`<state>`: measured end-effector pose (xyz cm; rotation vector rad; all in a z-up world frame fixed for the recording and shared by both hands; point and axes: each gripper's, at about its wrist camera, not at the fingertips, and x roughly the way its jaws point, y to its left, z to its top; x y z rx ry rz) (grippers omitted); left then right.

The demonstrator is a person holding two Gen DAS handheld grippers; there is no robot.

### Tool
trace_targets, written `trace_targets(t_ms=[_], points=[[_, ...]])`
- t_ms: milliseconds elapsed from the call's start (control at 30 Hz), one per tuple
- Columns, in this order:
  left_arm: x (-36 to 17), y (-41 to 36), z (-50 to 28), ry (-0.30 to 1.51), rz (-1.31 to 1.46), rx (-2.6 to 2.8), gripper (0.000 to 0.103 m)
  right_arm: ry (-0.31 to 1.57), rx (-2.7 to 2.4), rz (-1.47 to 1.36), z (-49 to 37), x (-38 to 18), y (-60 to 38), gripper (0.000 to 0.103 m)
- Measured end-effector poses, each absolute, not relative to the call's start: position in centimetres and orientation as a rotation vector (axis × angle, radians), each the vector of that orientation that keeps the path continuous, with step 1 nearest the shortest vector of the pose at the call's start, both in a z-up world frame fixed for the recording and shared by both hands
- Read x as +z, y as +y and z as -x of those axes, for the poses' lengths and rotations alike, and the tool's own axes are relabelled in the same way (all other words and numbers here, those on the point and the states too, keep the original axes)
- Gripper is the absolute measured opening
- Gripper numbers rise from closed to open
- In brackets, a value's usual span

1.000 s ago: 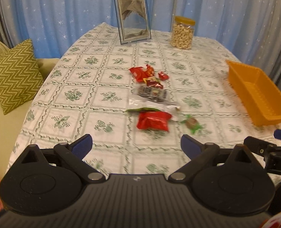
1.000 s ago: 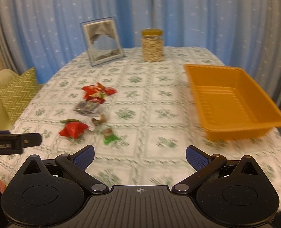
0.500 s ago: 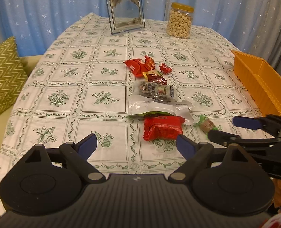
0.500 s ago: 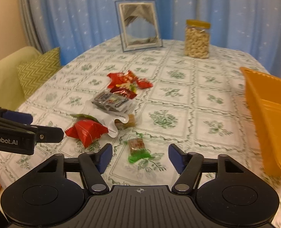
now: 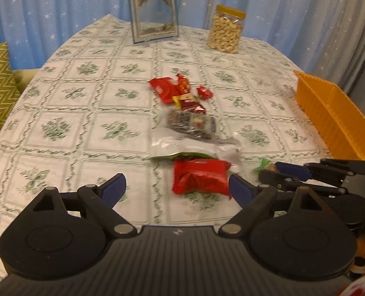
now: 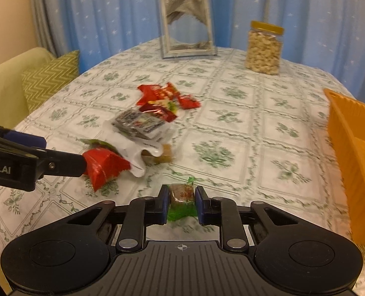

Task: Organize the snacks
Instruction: 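Grasp the green-wrapped candy with the right tool while the left tool grasps the red packet, then carry the red packet and green candy over the orange tray with both tools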

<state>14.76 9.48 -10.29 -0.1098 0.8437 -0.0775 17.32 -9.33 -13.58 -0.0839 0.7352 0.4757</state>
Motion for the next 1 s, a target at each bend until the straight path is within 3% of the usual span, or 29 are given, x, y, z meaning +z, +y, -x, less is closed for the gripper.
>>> trace_targets(t_ms=[100, 333, 500, 633, 1000], points=[[-10.5, 8.7, -15.1, 0.835, 0.113, -0.093, 0.089, 0.735, 0.428, 0.045, -16.7, -13.2, -11.0, 0.022], [-11.6, 7.4, -16.0, 0.844, 0.077, -0.097, 0.075, 0.754, 0.346, -0.016, -15.0, -13.0, -14.3, 0.022], [-12.0, 7.3, -16.8, 0.848, 0.088, -0.113, 0.051, 0.763, 0.328, -0.021, -14.3, -13.0, -14.9, 0.022], [-11.7, 7.3, -16.7, 0.838, 0.102, -0.111, 0.04, 0.758, 0.316, -0.013, -14.0, -12.7, -14.9, 0.022], [-10.7, 5.6, -13.7, 0.834, 0.075, -0.1, 0.036, 0.722, 0.296, -0.036, -12.6, -10.9, -15.6, 0.022]])
